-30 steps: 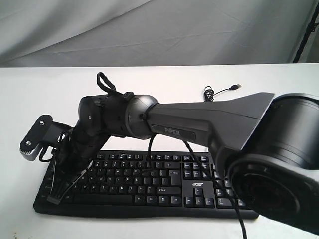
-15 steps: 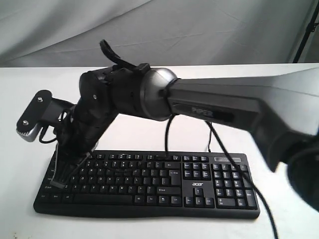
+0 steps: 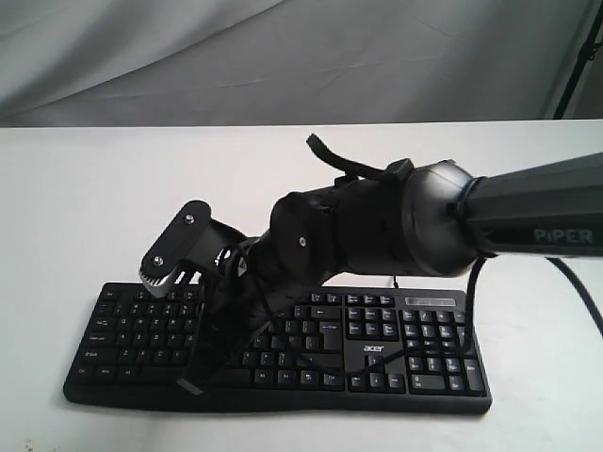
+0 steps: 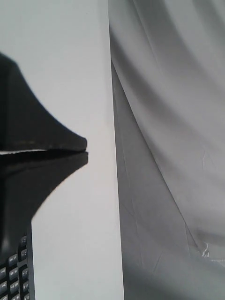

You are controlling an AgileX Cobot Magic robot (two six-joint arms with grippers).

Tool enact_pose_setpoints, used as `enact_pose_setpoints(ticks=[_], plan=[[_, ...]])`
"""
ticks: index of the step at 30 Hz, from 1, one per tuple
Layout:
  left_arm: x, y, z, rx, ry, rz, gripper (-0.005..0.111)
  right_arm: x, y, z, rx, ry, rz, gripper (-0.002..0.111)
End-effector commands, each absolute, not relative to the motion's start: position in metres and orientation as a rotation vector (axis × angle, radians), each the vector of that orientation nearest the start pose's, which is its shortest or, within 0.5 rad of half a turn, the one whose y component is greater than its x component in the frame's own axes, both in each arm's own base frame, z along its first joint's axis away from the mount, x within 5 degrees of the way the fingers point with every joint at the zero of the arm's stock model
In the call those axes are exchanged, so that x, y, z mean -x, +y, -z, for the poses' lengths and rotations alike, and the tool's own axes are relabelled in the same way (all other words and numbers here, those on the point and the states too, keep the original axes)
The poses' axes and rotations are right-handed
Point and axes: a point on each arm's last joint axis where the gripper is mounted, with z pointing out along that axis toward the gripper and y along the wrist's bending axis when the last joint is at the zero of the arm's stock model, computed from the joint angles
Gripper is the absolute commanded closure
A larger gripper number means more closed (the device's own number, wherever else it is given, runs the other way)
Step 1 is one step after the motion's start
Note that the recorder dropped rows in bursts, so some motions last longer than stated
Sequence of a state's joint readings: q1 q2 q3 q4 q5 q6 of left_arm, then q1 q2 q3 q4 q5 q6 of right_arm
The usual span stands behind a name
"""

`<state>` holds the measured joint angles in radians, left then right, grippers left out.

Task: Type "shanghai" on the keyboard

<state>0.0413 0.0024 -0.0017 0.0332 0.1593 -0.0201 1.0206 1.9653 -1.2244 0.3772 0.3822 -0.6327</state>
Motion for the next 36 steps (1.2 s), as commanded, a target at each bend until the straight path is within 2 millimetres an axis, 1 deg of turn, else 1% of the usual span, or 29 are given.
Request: enact_pose_setpoints(ticks=[1, 6, 11, 18, 27, 30, 31, 33, 36], plan=[[-0.056, 0.002, -0.199, 0.026, 1.637, -0.037, 0.107, -0.200, 0.355, -0.146, 1.622, 2.087, -0.466, 0.108], [-0.056, 0.002, -0.199, 0.026, 1.637, -0.037, 0.107, -0.199, 0.356, -0.133, 1.642, 2.115, -0.464, 0.108], [-0.056, 0.002, -0.199, 0.026, 1.637, -0.037, 0.107, -0.199, 0.357, -0.124, 1.662, 2.111, -0.451, 0.108], [-0.056, 0.002, -0.199, 0.026, 1.637, -0.037, 0.107, -0.200, 0.359, -0.119, 1.668, 2.091, -0.465, 0.108], [-0.056, 0.002, -0.199, 0.026, 1.637, -0.037, 0.107, -0.200, 0.359, -0.119, 1.665, 2.090, -0.471, 0.108], [-0.056, 0.002, -0.199, 0.026, 1.637, -0.037, 0.107, -0.198, 0.359, -0.110, 1.680, 2.123, -0.475, 0.108], [-0.056, 0.002, -0.199, 0.026, 1.637, -0.037, 0.107, -0.198, 0.359, -0.110, 1.680, 2.123, -0.475, 0.108], [-0.056, 0.002, -0.199, 0.026, 1.637, -0.037, 0.107, -0.199, 0.359, -0.119, 1.675, 2.096, -0.473, 0.108], [-0.056, 0.002, -0.199, 0.026, 1.637, -0.037, 0.107, -0.202, 0.360, -0.137, 1.660, 2.033, -0.467, 0.108]])
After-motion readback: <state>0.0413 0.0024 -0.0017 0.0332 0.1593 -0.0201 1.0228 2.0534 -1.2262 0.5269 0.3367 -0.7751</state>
